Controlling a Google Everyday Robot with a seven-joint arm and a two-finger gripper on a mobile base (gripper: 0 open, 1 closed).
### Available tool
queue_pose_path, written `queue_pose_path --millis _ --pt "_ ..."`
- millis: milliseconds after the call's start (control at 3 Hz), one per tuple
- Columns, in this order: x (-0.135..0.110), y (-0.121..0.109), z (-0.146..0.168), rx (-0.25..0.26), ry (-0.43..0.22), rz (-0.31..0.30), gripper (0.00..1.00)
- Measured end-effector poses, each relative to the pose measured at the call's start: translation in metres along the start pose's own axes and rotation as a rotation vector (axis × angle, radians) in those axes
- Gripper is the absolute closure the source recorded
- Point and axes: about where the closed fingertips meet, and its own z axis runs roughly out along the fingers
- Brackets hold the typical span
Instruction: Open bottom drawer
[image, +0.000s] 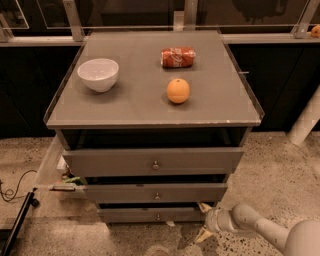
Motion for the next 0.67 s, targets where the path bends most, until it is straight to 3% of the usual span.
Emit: queue_pose_path --millis 667 --pt "-0.002 -0.01 0.032 0.013 0.003 -0.053 0.0"
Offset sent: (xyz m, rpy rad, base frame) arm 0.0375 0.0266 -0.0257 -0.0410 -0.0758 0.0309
